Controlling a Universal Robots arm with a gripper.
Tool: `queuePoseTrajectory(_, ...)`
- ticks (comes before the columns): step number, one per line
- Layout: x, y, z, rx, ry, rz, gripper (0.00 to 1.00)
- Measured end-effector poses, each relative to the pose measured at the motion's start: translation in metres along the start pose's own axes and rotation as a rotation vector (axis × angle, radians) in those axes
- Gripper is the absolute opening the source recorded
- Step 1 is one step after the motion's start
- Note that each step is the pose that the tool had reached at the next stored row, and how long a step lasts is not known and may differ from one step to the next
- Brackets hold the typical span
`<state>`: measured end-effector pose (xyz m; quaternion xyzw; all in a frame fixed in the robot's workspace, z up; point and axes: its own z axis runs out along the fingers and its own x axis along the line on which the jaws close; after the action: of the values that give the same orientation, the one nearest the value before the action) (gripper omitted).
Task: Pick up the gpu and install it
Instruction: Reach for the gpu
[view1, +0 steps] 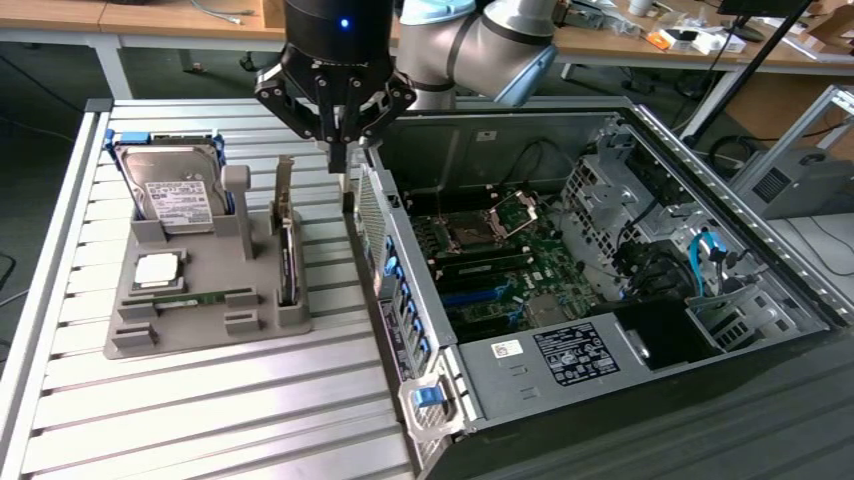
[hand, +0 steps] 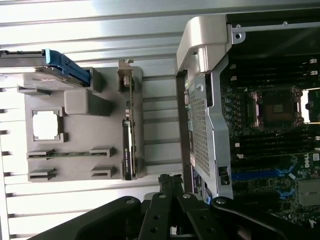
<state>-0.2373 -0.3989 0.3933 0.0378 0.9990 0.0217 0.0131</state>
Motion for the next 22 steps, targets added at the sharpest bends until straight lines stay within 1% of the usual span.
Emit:
queuePoseTrajectory(8,0.002,-0.0002,-0.0001,0.0,0.0,0.0,0.11)
queuePoseTrajectory(19,0.013,-0.001,-0.0003,0.0,0.0,0.0,0.11)
queuePoseTrajectory(22,0.014,-0.0011,-0.0004,0.0,0.0,0.0,0.11)
